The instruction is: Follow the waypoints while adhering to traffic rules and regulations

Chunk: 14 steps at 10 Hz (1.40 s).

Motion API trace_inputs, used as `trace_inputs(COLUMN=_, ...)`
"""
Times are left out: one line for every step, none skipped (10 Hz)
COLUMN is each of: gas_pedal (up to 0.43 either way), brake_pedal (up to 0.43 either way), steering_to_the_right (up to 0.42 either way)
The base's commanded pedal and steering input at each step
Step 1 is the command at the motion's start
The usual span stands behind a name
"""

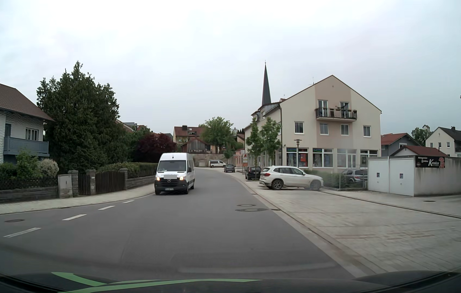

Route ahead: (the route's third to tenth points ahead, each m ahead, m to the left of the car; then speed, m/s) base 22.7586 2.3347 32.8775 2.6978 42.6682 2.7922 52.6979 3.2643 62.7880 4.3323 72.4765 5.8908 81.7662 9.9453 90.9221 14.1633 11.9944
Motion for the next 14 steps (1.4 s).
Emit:
trace_inputs(gas_pedal=0.047, brake_pedal=0.000, steering_to_the_right=-0.002)
trace_inputs(gas_pedal=0.047, brake_pedal=0.000, steering_to_the_right=-0.003)
trace_inputs(gas_pedal=0.047, brake_pedal=0.000, steering_to_the_right=-0.006)
trace_inputs(gas_pedal=0.047, brake_pedal=0.000, steering_to_the_right=-0.008)
trace_inputs(gas_pedal=0.047, brake_pedal=0.000, steering_to_the_right=-0.008)
trace_inputs(gas_pedal=0.047, brake_pedal=0.000, steering_to_the_right=-0.008)
trace_inputs(gas_pedal=0.047, brake_pedal=0.000, steering_to_the_right=-0.008)
trace_inputs(gas_pedal=0.047, brake_pedal=0.000, steering_to_the_right=-0.007)
trace_inputs(gas_pedal=0.047, brake_pedal=0.000, steering_to_the_right=-0.007)
trace_inputs(gas_pedal=0.047, brake_pedal=0.000, steering_to_the_right=-0.007)
trace_inputs(gas_pedal=0.047, brake_pedal=0.000, steering_to_the_right=-0.007)
trace_inputs(gas_pedal=0.047, brake_pedal=0.000, steering_to_the_right=-0.006)
trace_inputs(gas_pedal=0.047, brake_pedal=0.000, steering_to_the_right=-0.006)
trace_inputs(gas_pedal=0.047, brake_pedal=0.000, steering_to_the_right=-0.006)
